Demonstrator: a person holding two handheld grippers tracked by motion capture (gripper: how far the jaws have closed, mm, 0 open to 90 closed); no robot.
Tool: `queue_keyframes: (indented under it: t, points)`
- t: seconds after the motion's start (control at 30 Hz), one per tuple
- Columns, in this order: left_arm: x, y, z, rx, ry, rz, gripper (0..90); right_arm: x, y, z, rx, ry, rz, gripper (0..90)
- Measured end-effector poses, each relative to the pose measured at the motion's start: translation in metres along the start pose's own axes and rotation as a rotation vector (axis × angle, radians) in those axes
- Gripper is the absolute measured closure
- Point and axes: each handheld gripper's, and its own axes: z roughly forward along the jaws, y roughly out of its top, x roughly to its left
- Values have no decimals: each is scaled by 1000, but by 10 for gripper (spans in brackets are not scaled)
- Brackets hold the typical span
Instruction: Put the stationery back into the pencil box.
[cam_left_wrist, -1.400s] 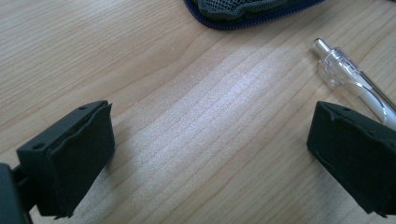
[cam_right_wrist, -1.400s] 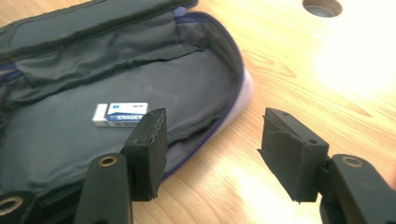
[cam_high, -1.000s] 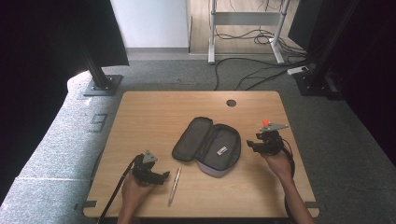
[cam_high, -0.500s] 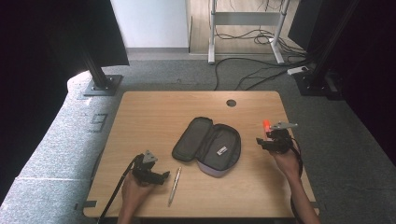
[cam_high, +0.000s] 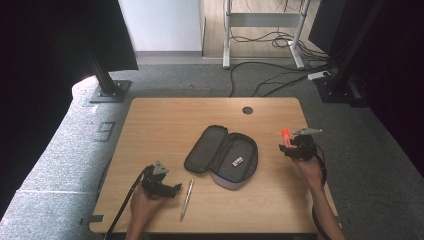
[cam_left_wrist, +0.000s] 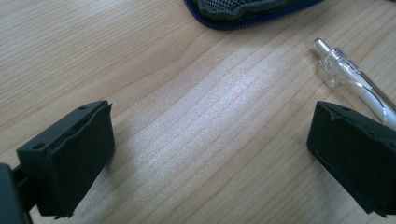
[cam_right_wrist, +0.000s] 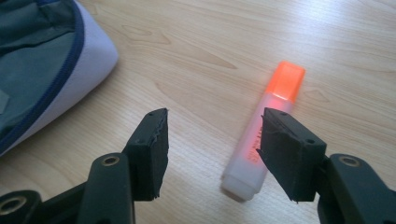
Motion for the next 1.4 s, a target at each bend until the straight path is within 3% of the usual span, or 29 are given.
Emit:
queue_keyframes:
  t: [0.4,0.9,1.13,1.23,1.4]
  points:
    - [0,0,0,0,0,0,4,-18,-2,14,15,-22,42,432]
    - [0,0,0,0,0,0,5,-27,-15,35,63,-52,74,470]
    - [0,0,0,0,0,0,4,-29,-18,35,45,-55,76,562]
    - [0,0,0,0,0,0,5,-29,-19,34,34,-53,76,641]
    - [0,0,0,0,0,0,5,-26,-19,33,34,-60,76,649]
